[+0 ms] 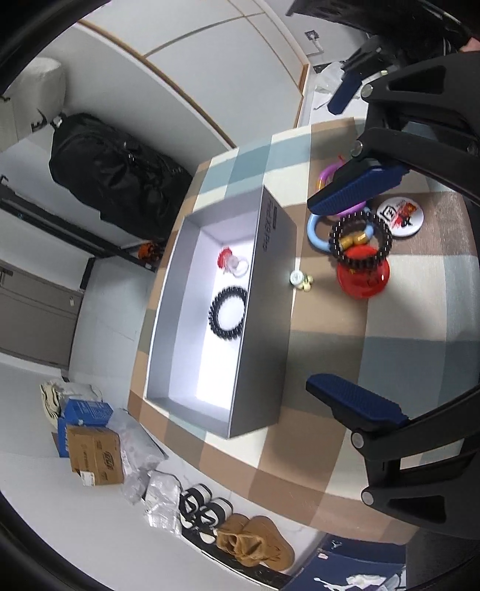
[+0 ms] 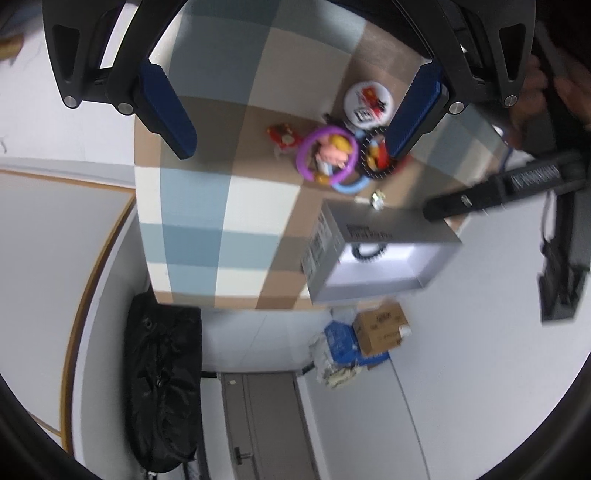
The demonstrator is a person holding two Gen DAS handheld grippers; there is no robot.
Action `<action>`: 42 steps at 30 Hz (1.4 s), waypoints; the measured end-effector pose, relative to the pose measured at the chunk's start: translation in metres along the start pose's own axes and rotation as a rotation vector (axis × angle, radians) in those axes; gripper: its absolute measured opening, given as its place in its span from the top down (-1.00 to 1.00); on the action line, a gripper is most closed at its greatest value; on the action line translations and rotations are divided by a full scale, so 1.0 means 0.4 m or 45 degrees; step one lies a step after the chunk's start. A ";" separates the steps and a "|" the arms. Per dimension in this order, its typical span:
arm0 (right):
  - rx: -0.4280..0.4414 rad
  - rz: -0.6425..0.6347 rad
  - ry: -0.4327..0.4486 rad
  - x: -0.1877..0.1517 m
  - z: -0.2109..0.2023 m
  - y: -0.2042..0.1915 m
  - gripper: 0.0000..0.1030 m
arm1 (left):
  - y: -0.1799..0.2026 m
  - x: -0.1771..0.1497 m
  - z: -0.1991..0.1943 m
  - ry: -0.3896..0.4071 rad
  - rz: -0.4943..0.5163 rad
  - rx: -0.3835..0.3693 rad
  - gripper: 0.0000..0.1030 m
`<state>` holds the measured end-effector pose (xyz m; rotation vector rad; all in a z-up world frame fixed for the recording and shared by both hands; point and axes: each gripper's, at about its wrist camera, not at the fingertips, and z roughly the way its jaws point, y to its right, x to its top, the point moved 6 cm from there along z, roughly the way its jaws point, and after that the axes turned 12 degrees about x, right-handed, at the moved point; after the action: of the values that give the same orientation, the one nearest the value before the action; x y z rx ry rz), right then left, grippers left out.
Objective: Organize jewelry
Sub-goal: 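Withdraw both open tools from the box back toward the jewelry pile, then grasp the purple ring with the right tool while the left tool grasps the coiled black bracelet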
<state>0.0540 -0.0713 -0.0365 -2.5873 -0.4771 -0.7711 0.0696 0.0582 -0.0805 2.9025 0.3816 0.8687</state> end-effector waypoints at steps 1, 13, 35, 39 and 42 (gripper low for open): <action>-0.004 -0.008 -0.028 -0.007 0.014 0.001 -0.91 | -0.005 0.000 0.001 -0.001 -0.004 0.002 -0.64; -0.009 -0.147 -0.146 -0.025 0.088 -0.045 -0.48 | -0.046 0.002 0.023 -0.067 -0.069 -0.015 -0.64; -0.012 -0.176 -0.164 -0.003 0.122 -0.048 0.28 | -0.050 0.004 0.033 -0.107 -0.071 -0.035 -0.64; 0.009 -0.171 -0.150 0.001 0.114 -0.052 0.35 | -0.049 0.003 0.033 -0.096 -0.052 -0.015 -0.64; 0.019 -0.170 -0.136 0.005 0.106 -0.054 0.41 | -0.048 0.001 0.034 -0.093 -0.034 -0.002 -0.64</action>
<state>0.0650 -0.0328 -0.0620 -2.6134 -0.6909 -0.6713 0.0735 0.0766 -0.0946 2.9104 0.4125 0.7558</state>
